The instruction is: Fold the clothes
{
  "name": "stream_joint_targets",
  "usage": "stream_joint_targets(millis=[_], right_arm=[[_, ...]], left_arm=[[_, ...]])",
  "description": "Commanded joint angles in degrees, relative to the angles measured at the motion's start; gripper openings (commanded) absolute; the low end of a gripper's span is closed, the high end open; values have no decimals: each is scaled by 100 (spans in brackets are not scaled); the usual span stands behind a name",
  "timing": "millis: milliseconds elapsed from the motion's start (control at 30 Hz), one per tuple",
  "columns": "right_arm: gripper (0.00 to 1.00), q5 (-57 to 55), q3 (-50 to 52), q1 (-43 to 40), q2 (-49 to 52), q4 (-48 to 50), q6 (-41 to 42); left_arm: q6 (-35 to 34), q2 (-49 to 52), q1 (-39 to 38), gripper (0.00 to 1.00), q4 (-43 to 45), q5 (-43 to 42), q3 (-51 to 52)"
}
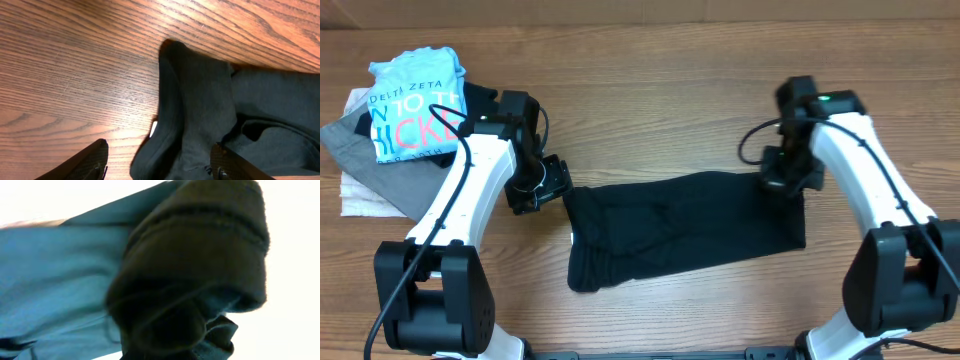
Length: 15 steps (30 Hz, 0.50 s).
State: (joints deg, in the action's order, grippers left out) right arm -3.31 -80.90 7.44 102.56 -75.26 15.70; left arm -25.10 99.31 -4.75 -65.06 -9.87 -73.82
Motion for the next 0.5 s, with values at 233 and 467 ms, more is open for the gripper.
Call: stream_joint_targets(millis=[233, 467], right_arm=[[4, 345, -7, 804, 15, 195, 306], [4, 361, -7, 1147, 17, 120, 363]], left_arm=[[90, -81, 13, 68, -31, -70, -92], [90, -81, 13, 68, -33, -70, -92]])
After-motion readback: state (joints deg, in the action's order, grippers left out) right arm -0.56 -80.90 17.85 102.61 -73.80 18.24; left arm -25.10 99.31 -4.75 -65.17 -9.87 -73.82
